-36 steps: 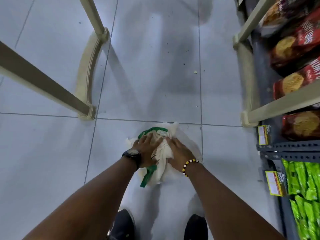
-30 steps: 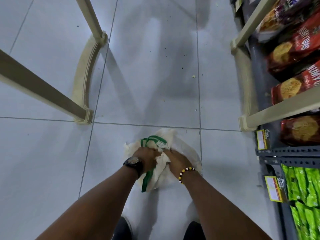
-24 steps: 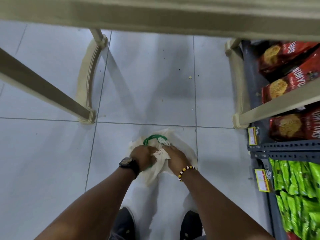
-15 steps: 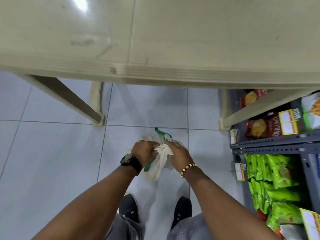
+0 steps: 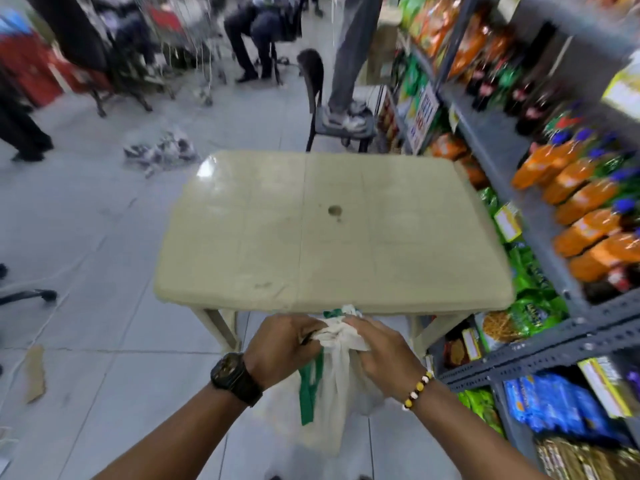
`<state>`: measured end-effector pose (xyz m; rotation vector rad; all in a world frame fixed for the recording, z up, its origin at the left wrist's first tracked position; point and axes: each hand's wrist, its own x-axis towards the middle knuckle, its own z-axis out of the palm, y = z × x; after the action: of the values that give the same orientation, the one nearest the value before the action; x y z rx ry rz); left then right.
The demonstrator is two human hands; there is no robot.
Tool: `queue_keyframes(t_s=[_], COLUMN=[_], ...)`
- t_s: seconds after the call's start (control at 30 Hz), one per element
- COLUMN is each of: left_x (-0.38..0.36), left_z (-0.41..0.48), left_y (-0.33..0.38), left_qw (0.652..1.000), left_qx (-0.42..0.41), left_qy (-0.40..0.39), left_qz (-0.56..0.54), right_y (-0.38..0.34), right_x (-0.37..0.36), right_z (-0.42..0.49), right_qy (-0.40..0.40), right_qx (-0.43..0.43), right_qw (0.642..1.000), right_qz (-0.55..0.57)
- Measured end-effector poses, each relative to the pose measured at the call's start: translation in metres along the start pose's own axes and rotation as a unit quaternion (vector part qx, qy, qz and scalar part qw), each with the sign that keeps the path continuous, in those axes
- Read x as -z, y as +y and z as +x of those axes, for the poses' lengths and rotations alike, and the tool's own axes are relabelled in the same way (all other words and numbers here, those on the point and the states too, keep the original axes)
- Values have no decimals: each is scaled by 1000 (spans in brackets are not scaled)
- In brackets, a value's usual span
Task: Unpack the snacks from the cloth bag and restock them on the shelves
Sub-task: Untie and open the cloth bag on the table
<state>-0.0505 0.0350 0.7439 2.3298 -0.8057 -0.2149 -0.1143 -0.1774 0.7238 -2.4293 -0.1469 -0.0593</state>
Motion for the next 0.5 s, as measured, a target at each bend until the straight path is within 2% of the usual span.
queue_keyframes(t_s=[0.1, 0.23, 0.4, 0.5], left_x=[70, 128, 150, 148], left_z=[25, 72, 131, 168], left_y=[46, 73, 73, 62], left_qw=[997, 992, 990, 991], left_qx=[-62, -84, -81, -66], left_qy=[52, 91, 113, 113], left_qz=[20, 22, 19, 8], right_y=[-51, -86, -84, -59], right_x=[68, 124, 151, 155], right_z=[27, 72, 123, 158], right_qy=[82, 171, 206, 198], right_qx=[45, 67, 103, 104], right_qw=[995, 982, 973, 975], right_qz=[-17, -35, -24, 4])
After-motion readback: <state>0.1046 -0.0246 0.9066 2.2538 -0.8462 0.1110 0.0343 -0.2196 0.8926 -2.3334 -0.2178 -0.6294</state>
